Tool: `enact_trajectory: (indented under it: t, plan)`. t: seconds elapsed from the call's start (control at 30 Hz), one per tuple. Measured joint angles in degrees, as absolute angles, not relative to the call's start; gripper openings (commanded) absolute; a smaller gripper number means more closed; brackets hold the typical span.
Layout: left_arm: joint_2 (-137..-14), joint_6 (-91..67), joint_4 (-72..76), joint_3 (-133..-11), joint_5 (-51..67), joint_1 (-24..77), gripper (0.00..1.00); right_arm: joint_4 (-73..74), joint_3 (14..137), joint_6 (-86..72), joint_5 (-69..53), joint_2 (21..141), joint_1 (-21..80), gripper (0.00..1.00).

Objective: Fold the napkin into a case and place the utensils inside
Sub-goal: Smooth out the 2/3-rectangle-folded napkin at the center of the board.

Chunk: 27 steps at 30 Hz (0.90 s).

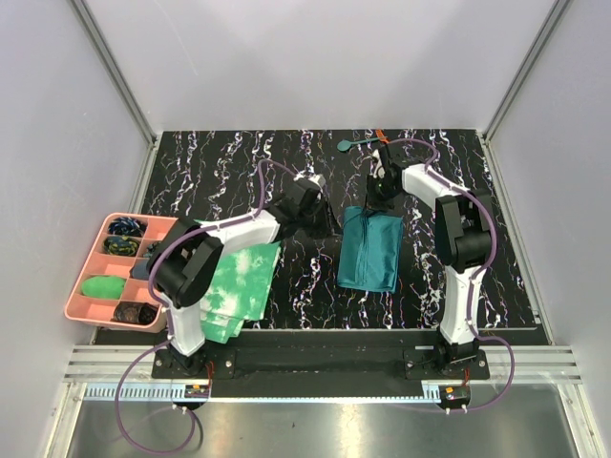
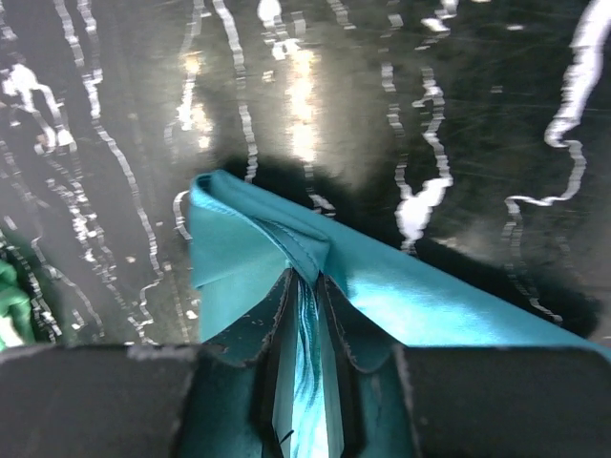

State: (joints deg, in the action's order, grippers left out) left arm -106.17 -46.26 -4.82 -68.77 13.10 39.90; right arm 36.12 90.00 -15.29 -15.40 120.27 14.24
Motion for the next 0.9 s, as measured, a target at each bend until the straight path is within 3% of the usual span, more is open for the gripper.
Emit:
enact_trajectory:
  t: [0.43,0.9]
  plan:
    - [-119.0,-42.7,-4.3,-82.9,13.0,37.6,0.25,33.8,89.6,-12.6,-17.2,122.6,10.7,0.27]
    - [-117.6,-42.0,-1.5,-76.1,17.3,40.4,0.24,33.7,89.4,-13.7,-18.6,122.0,10.5,0.43]
